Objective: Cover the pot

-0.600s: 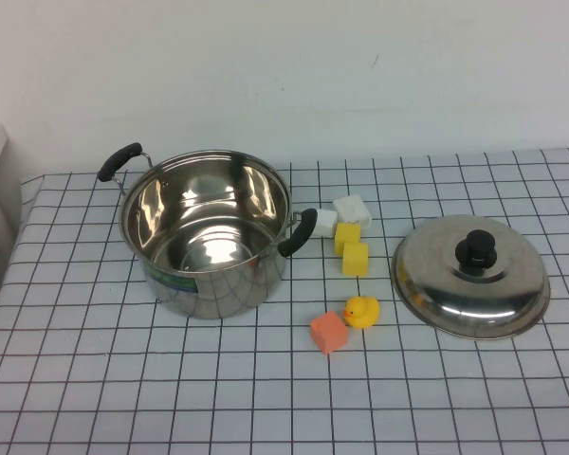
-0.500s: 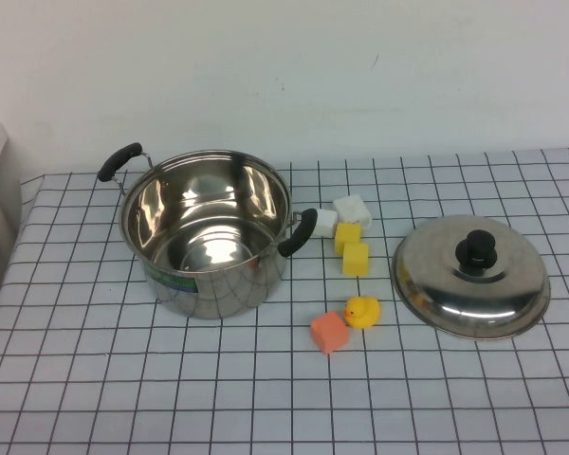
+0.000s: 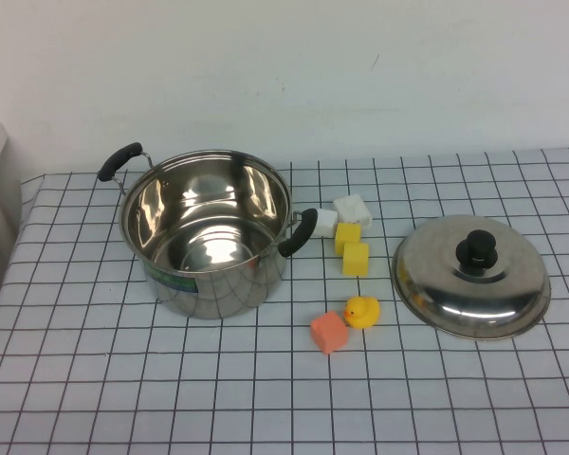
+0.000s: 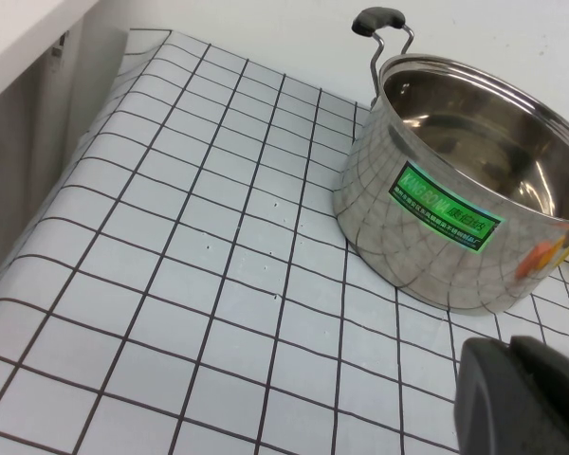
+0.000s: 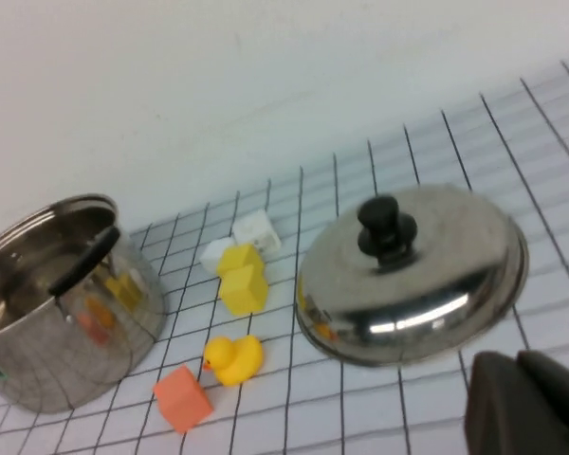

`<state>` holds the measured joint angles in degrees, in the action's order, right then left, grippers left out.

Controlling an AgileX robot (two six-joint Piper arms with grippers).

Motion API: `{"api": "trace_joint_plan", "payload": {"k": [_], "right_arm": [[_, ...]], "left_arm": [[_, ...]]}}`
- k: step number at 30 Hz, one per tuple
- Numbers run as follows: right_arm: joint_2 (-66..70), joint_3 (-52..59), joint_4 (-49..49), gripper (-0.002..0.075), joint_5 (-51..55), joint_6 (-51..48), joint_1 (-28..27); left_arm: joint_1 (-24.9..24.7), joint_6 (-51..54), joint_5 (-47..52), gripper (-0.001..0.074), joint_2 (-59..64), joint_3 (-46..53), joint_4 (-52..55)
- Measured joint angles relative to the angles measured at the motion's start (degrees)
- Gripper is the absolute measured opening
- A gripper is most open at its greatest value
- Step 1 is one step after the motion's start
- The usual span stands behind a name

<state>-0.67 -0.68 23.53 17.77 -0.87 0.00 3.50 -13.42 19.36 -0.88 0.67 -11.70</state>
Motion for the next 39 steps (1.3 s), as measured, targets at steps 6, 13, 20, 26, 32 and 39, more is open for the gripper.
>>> {"api": "trace_joint_plan", "payload": {"k": [6,13,20,26,32,39], "right_arm": [[2.1,-11.0,0.2,-0.0002,6.3,-12.8,0.0],[14.2,-24.3,6.7,-0.0002,10.1,-32.9,0.0],[32.4,-29.6,23.9,-0.0002,4.9,-57.7,0.0],[45.6,-31.1,40.6,-0.0002,1.2,-74.4,0.0],[54.6,-34.6,34.2,0.0012,-8.7,-66.1,4.9],[66.3,-32.7,6.1,0.0333,-38.1,-29.2,12.2]], "left_arm": [[0.0,0.0,0.0,-0.0003,0.0,0.0,0.0],[0.0,0.1,0.0,-0.0003,0.0,0.0,0.0],[0.0,0.2,0.0,-0.0003,0.0,0.0,0.0],[0.0,0.2,0.0,-0.0003,0.0,0.0,0.0],[0.0,0.2,0.0,-0.0003,0.0,0.0,0.0],[0.0,0.2,0.0,-0.0003,0.0,0.0,0.0]]}}
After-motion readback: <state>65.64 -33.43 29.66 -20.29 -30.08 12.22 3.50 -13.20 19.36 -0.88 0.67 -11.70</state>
